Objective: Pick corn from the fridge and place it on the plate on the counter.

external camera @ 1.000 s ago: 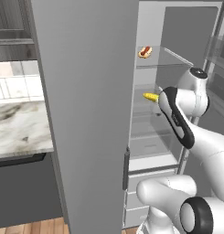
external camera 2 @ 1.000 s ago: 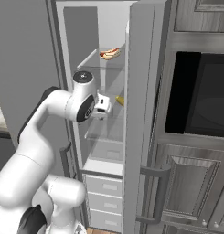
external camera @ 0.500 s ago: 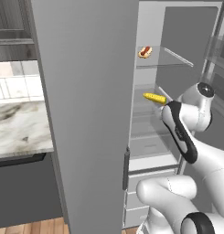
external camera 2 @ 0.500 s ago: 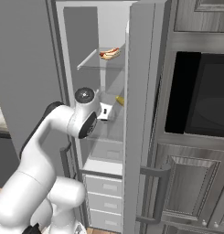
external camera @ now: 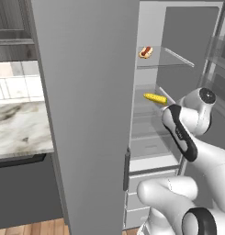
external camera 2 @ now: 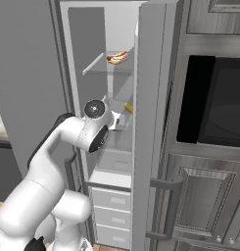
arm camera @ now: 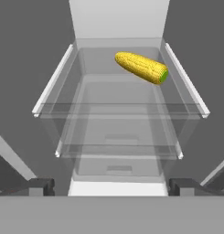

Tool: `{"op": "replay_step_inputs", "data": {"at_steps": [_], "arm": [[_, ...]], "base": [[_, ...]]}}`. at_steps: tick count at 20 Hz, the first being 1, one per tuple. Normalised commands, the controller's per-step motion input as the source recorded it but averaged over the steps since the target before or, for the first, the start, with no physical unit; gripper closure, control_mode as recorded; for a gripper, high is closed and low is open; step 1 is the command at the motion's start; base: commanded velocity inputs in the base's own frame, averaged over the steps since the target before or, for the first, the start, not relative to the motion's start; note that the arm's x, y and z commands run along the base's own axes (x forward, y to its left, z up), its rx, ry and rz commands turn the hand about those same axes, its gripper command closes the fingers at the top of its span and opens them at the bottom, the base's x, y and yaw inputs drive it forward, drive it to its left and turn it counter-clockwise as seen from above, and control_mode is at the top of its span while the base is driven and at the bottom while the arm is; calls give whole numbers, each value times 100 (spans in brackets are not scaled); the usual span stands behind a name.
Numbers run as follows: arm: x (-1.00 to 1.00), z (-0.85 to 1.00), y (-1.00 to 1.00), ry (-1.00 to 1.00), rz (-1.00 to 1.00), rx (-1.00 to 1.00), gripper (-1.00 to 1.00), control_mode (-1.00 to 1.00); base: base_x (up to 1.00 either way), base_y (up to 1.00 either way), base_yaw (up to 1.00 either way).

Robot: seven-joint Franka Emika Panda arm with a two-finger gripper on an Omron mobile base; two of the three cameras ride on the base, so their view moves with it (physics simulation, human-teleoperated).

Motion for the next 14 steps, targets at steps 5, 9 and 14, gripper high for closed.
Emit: {"op": "replay_step_inputs", "data": {"at_steps": [5,9,14], "arm": [[58,0,-7,-4,0,0,-100,-100],[51,0,-1,-1,0,0,-100,-100],[46,0,0,0,0,0,-100,-100]], "base": [[0,0,0],[0,0,0],[0,0,0]]}}
